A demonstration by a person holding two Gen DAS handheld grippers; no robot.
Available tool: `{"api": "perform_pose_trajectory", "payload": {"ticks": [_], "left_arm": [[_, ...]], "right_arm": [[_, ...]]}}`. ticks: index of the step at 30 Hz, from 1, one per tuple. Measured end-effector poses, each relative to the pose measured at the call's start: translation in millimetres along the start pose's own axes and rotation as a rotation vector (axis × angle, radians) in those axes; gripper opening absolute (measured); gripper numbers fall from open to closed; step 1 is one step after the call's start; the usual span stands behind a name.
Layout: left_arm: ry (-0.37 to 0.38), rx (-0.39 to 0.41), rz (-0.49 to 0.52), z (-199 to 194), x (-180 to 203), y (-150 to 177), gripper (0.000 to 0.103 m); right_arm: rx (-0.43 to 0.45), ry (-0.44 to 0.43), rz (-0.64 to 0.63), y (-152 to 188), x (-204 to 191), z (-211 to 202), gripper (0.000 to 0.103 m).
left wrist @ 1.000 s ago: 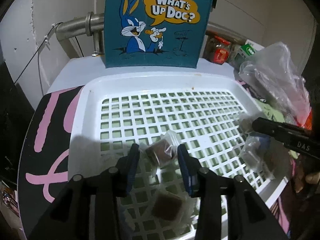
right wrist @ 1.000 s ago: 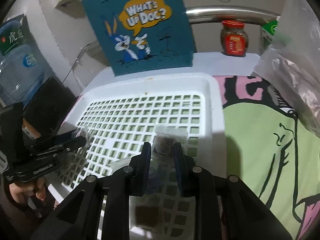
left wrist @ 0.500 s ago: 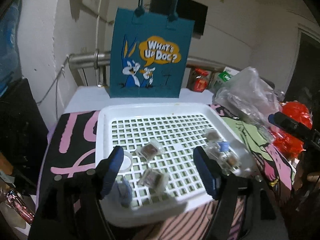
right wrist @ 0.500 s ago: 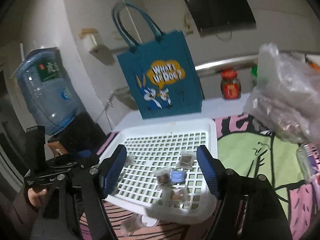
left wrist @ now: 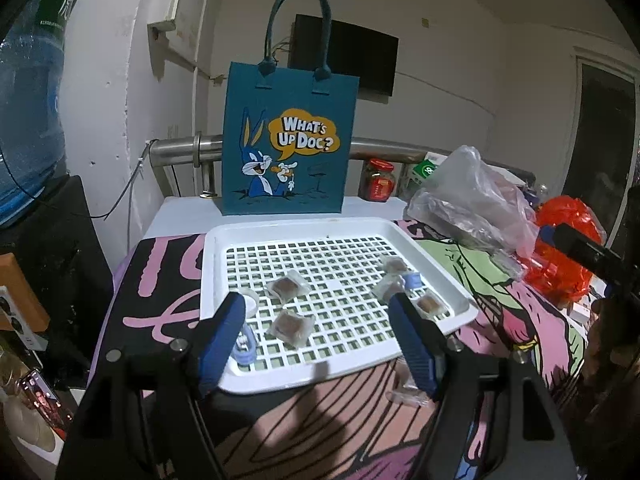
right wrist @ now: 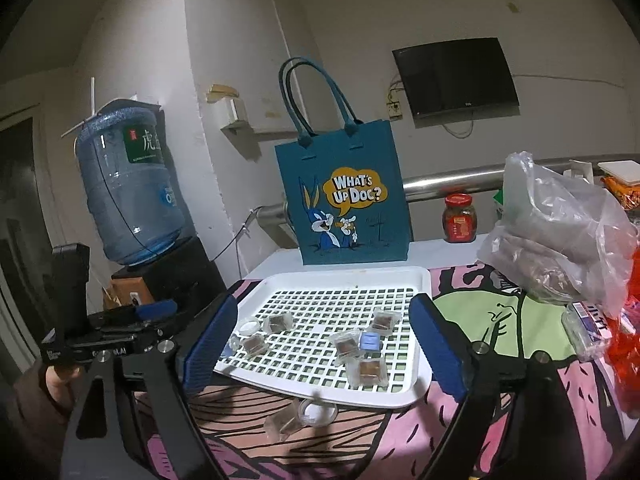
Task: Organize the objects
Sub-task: 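Lift both tools away from the tray and hold them open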
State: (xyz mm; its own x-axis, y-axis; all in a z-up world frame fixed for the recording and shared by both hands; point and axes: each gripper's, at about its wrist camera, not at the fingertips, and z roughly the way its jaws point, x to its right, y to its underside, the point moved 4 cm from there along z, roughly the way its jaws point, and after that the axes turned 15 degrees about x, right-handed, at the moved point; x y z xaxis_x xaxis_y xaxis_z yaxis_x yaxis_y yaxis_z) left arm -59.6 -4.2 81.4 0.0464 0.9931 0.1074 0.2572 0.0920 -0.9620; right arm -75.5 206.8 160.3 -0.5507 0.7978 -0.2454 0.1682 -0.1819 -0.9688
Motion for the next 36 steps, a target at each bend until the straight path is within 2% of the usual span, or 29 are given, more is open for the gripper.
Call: {"api": "perform_pose_trajectory", "payload": {"ticks": [16, 28, 36], "left_arm": [[0.019, -0.011, 0.019, -14.1, 17.4, 16.5, 0.074], [0.038, 0.003, 0.014, -16.3, 20.7, 17.7, 0.074], [0.048, 0.017, 0.034, -11.7, 24.8, 18.0, 0.074]], "right_arm": [[0.037, 0.025, -0.062, 8.6, -9.4, -20.0, 0.103], [0.076, 0.023, -0.131, 13.2, -20.4, -22.1, 0.103], [0.080, 0.013, -0.134, 14.6, -19.6, -18.6, 0.103]]}}
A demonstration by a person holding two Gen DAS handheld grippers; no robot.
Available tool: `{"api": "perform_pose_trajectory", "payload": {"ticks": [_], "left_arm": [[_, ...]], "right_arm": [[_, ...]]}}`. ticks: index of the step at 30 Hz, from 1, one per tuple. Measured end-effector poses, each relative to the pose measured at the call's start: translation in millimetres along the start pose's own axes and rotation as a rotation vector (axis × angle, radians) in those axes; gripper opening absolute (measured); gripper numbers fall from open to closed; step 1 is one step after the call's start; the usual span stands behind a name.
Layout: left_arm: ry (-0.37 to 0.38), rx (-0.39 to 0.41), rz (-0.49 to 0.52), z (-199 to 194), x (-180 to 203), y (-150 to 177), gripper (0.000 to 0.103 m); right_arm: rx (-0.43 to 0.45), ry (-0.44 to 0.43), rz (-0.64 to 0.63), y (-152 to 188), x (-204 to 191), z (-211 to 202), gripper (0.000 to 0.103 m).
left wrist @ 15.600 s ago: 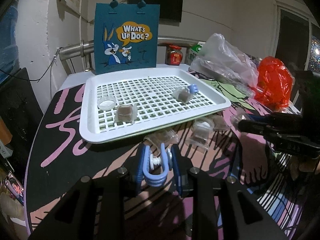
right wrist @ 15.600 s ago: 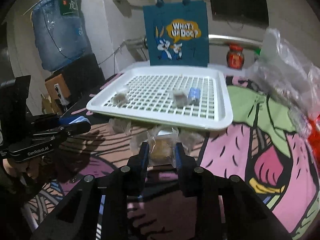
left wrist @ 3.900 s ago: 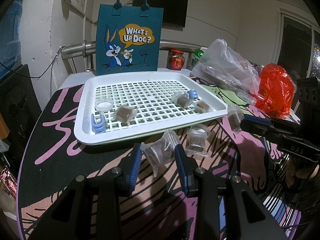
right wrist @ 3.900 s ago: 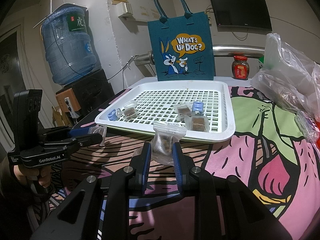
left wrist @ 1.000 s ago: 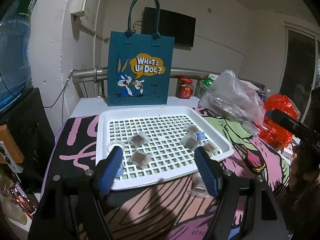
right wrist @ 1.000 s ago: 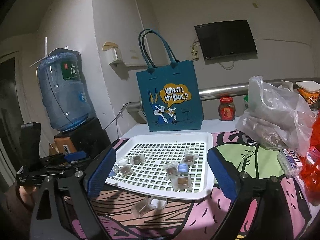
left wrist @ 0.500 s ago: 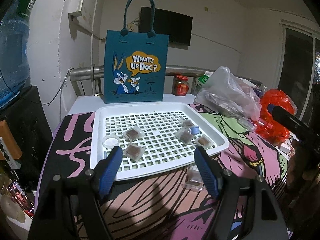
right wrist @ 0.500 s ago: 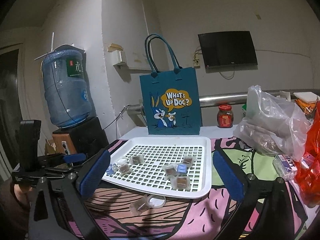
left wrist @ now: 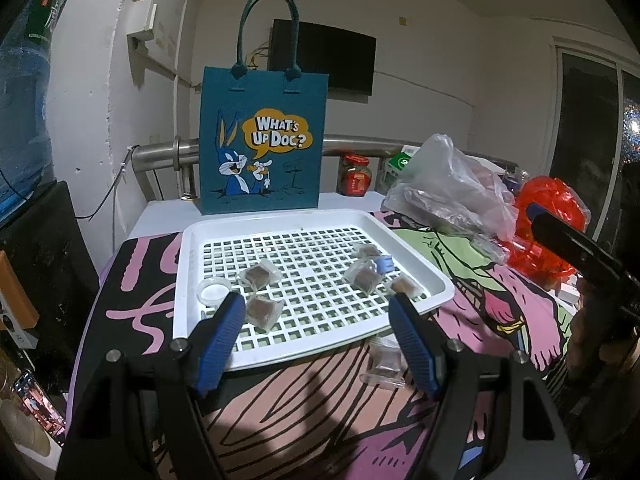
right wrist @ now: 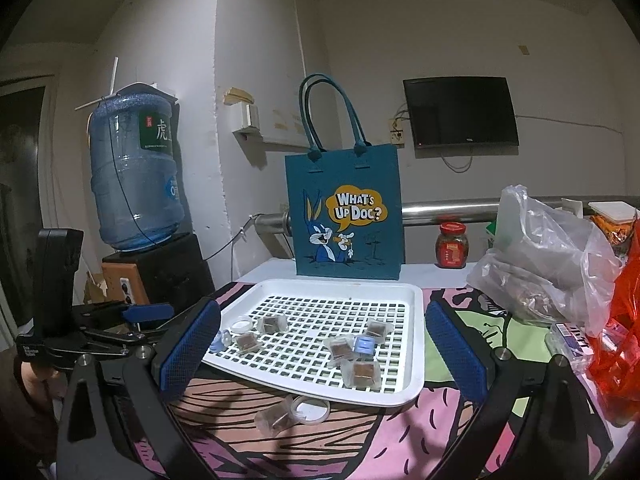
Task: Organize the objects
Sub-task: 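Lift both tools away from the tray and hold them open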
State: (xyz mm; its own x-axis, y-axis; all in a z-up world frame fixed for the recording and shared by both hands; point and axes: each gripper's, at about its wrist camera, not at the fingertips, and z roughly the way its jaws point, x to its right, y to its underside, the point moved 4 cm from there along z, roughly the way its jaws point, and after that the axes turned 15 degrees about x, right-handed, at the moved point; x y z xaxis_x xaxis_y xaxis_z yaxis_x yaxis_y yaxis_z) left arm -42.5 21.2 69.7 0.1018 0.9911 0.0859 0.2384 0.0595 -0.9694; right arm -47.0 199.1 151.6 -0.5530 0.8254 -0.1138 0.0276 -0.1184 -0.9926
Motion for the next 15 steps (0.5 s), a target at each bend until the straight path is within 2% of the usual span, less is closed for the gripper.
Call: {"api": "perform_pose_trajectory", "payload": {"ticks": [15], "left_arm": [[-0.019, 0.001, -0.033, 12.1, -16.0, 13.6, 0.074]], "right_arm": [[-0.006, 0.019, 0.008, 13.1, 10.5, 6.7, 0.103]]}}
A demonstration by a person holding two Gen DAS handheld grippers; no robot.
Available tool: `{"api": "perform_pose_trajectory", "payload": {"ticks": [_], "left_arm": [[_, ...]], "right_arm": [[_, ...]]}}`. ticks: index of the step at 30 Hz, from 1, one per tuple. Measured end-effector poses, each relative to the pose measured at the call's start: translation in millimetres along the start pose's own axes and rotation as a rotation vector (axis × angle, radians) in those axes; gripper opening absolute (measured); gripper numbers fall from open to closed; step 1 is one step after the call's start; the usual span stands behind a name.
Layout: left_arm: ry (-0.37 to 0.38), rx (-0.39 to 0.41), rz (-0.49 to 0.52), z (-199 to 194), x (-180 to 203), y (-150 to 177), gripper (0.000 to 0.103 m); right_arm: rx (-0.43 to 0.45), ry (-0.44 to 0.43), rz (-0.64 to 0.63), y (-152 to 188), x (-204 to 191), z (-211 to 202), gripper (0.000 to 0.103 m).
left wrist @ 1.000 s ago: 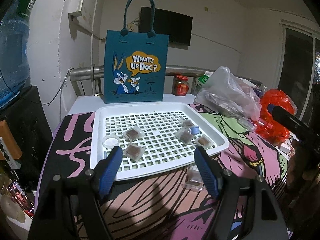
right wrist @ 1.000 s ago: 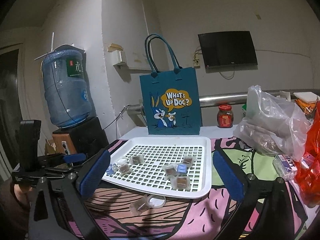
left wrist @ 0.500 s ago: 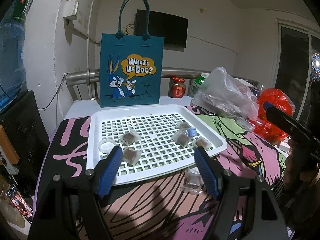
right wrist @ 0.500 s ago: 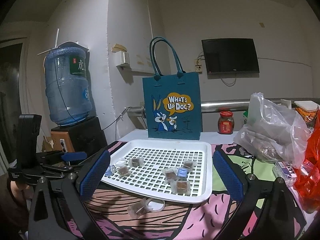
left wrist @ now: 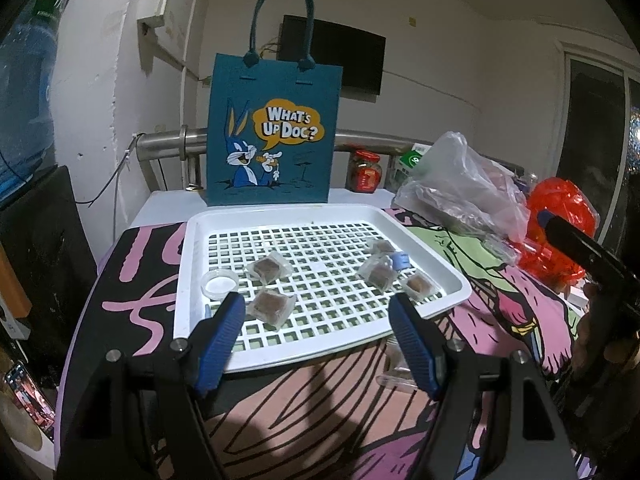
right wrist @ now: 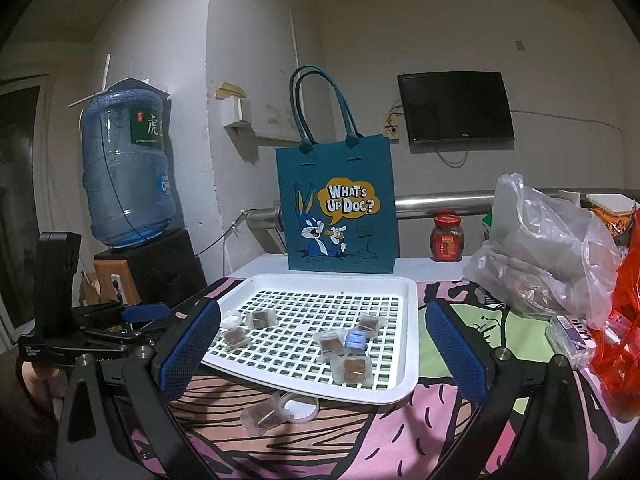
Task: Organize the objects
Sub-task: 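Lift both tools away from the tray and hold them open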
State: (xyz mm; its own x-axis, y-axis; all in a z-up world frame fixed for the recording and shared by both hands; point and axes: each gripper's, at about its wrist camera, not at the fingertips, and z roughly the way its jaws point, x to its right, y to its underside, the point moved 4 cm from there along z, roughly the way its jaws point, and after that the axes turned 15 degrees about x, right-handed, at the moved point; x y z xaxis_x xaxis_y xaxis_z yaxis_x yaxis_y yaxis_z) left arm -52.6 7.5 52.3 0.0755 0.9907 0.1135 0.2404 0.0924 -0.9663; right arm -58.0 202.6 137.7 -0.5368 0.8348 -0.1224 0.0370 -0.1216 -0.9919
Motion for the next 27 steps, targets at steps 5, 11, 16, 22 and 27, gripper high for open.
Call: {"api": "perform_pose_trajectory", "payload": {"ticks": [5, 11, 16, 22, 27], "left_arm": [[0.005, -0.013, -0.024, 1.3, -5.8, 4.3, 0.074], [0.014, -0.013, -0.021, 1.2, -4.0, 5.5, 0.074], [0.019, -0.025, -0.014, 2.2, -1.2, 7.9, 0.074], [0.010, -0.031, 0.004, 3.5, 0.2, 12.5, 0.074], [0.012, -0.044, 0.034, 5.5, 6.1, 17.6, 0.074]], "right_arm": [[0.006, 0.002, 0.023, 3.8, 7.0, -1.2, 0.103], [0.004, 0.013, 0.056, 4.5, 14.9, -3.0, 0.103], [-0.006, 0.020, 0.045, 5.8, 14.0, -3.4, 0.103], [-0.004, 0.028, 0.035, 8.1, 13.0, -5.0, 0.103], [-0.027, 0.041, 0.034, 14.8, 15.2, -3.0, 0.103]]}}
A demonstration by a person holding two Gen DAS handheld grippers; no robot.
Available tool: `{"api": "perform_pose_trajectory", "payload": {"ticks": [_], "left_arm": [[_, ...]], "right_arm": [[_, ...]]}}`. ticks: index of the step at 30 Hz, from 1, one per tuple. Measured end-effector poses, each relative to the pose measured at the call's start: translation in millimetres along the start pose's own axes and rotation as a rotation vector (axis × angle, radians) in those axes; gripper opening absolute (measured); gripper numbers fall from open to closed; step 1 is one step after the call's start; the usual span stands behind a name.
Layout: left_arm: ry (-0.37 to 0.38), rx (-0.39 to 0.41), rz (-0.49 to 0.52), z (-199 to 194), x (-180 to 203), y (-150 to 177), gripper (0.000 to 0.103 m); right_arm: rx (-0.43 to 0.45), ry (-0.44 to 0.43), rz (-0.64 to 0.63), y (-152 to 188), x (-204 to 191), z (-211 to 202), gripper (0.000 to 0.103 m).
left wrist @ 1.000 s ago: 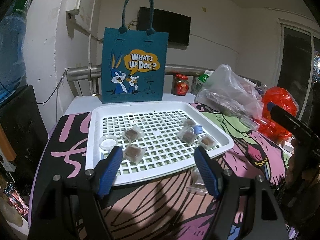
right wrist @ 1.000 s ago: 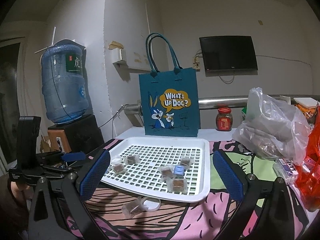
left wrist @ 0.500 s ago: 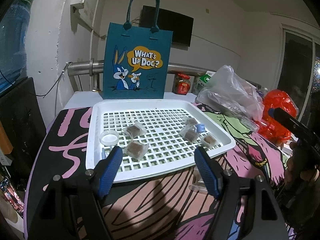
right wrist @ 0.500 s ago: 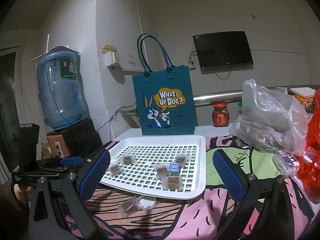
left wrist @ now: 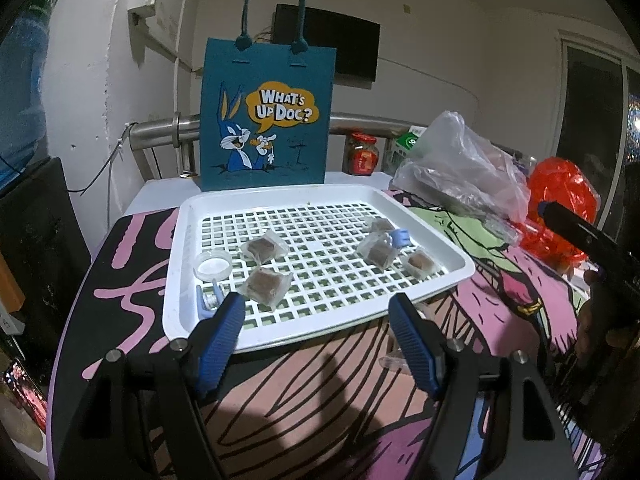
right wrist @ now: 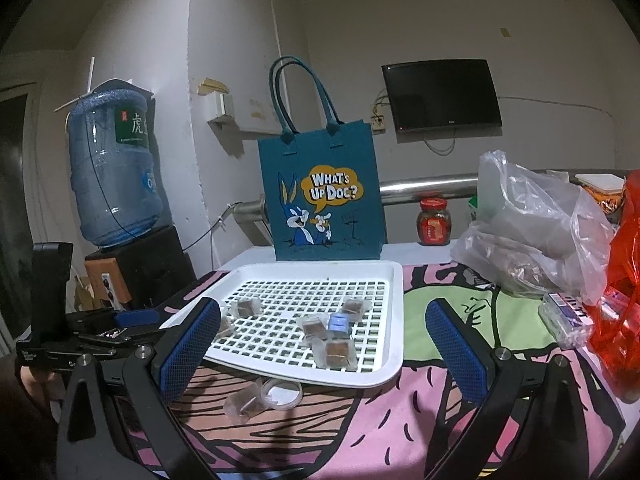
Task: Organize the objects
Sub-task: 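Lift both tools away from the tray and hold them open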
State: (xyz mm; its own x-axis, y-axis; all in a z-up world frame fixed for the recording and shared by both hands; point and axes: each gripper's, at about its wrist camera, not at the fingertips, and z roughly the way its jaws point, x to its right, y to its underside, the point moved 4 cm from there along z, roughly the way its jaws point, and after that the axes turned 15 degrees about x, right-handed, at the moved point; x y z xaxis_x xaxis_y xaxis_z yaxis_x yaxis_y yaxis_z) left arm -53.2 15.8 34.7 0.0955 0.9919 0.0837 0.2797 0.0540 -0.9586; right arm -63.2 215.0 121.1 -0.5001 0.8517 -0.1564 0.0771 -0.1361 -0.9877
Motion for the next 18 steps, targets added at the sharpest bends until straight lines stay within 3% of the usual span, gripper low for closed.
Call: {"api": "perform_pose_trajectory", "payload": {"ticks": [18], "left_arm": [[0.008, -0.019, 0.018, 3.1, 5.8, 5.6, 0.074]], "right_arm": [[-0.036, 0.002, -0.019, 11.5, -3.6, 4.9, 0.103]]}}
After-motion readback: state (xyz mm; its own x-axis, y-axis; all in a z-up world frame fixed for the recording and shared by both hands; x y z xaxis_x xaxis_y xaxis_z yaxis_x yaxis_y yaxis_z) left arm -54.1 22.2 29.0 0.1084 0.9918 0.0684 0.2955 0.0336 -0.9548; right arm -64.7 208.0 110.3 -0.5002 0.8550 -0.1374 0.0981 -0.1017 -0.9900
